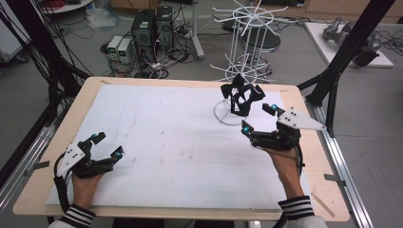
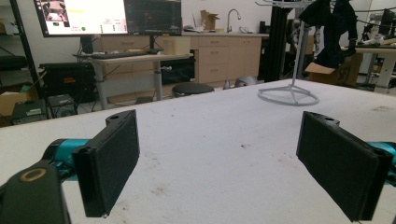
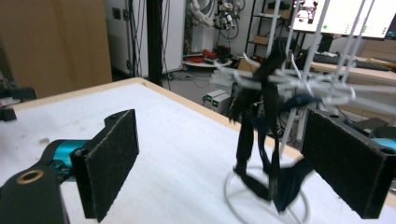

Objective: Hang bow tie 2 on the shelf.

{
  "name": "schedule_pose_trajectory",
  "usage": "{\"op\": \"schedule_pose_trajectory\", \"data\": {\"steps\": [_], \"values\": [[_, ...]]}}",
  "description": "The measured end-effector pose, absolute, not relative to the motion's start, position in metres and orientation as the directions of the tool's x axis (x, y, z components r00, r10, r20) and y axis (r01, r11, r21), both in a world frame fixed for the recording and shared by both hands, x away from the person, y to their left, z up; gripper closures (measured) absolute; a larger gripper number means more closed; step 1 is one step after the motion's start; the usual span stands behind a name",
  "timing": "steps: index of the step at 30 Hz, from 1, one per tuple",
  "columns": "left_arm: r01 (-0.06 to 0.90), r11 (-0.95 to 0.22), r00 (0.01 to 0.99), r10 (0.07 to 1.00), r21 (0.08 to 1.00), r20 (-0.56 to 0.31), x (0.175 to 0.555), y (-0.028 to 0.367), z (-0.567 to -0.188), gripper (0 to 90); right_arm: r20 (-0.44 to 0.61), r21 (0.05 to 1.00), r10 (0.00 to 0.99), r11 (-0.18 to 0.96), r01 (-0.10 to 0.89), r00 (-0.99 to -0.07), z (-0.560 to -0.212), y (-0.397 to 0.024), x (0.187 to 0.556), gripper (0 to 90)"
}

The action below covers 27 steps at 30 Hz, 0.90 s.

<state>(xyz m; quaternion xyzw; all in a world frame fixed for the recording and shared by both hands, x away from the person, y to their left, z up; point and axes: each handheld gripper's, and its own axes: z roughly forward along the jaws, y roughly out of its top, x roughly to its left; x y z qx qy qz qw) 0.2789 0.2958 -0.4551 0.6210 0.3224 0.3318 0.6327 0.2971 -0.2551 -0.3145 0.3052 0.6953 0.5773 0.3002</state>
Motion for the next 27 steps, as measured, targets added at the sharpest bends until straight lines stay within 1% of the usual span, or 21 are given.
{"op": "schedule_pose_trajectory", "data": {"steps": [5,11,17,18,21,25,27], "values": [[-0.022,0.011,0.571,0.821,1.000,0.004,0.278,0.296,-0.455,13.7,-0.016,0.993,0.778,0.087,0.082,-0.628,-0.349,-0.267,0.284,11.0],[-0.027,0.010,0.570,0.821,1.000,0.007,0.278,0.296,-0.455,13.7,0.019,0.996,0.789,0.042,0.084,-0.614,-0.380,-0.280,0.274,11.0],[-0.024,0.010,0.570,0.822,1.000,0.006,0.278,0.296,-0.455,13.7,0.019,0.995,0.821,0.039,0.089,-0.570,-0.412,-0.287,0.265,11.0],[-0.024,0.009,0.571,0.821,1.000,0.006,0.278,0.296,-0.455,13.7,0.018,0.993,0.826,0.051,0.107,-0.563,-0.416,-0.288,0.265,11.0],[-0.023,0.008,0.570,0.821,1.000,0.007,0.279,0.296,-0.455,13.6,0.012,0.995,0.836,0.047,0.093,-0.548,-0.429,-0.287,0.264,11.0],[-0.022,0.008,0.570,0.822,1.000,0.006,0.279,0.295,-0.455,13.7,0.042,0.993,0.839,0.027,0.119,-0.542,-0.445,-0.285,0.265,11.0],[-0.022,0.004,0.570,0.822,1.000,0.009,0.279,0.296,-0.455,13.7,0.033,0.992,0.838,0.039,0.120,-0.544,-0.451,-0.284,0.266,11.1]]}}
